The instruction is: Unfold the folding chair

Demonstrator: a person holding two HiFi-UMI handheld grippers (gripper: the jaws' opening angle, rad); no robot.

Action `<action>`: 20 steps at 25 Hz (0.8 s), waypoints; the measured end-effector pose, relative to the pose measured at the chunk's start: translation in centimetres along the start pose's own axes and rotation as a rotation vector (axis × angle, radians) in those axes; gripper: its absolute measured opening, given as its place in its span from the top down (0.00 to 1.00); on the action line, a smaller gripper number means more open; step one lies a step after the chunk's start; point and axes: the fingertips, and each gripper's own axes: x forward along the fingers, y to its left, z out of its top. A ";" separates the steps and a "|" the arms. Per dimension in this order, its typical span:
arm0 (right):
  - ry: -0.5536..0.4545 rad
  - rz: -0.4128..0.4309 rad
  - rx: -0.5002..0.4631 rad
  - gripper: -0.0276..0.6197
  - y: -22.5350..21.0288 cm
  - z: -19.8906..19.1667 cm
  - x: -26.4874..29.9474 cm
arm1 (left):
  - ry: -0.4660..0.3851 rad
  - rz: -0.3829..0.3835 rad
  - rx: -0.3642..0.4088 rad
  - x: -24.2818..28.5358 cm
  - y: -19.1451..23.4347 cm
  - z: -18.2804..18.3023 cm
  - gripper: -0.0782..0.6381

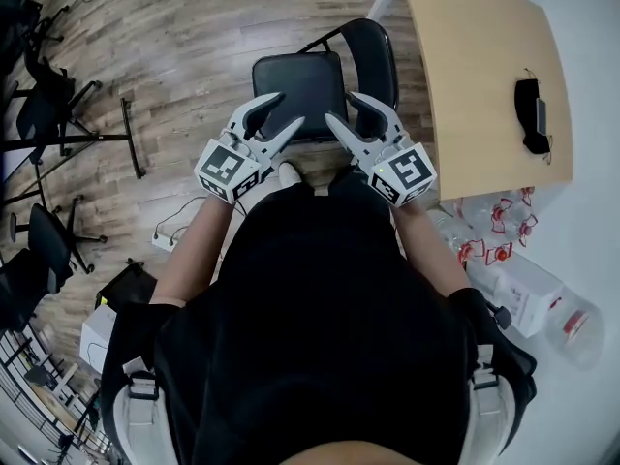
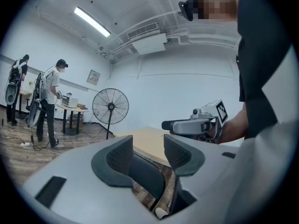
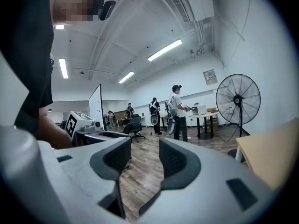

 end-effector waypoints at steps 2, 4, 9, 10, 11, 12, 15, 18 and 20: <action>-0.011 -0.003 -0.010 0.67 -0.1 0.4 0.1 | -0.005 -0.001 0.010 0.0 0.1 0.4 0.61; -0.022 -0.007 -0.019 0.67 -0.2 0.9 0.4 | -0.014 0.001 0.019 -0.1 0.4 1.0 0.61; -0.052 -0.029 -0.041 0.68 -0.7 2.4 0.8 | -0.042 0.008 0.076 -0.2 0.9 2.8 0.61; -0.058 -0.032 -0.044 0.68 -0.8 2.5 0.8 | -0.041 0.008 0.089 -0.2 0.8 2.9 0.61; -0.063 -0.034 -0.047 0.68 -0.8 2.6 0.7 | -0.040 0.007 0.100 -0.2 0.7 3.0 0.61; -0.068 -0.034 -0.050 0.68 -0.7 2.8 0.6 | -0.040 0.006 0.107 -0.1 0.5 3.1 0.61; -0.076 -0.027 -0.059 0.68 -0.6 3.1 0.6 | -0.051 -0.003 0.090 0.2 0.3 3.3 0.63; -0.062 -0.012 -0.070 0.69 -0.4 3.0 0.8 | -0.060 -0.009 0.058 0.3 0.2 3.3 0.63; -0.049 -0.006 -0.077 0.71 -0.3 2.7 0.9 | -0.057 -0.008 0.057 0.3 0.2 3.1 0.63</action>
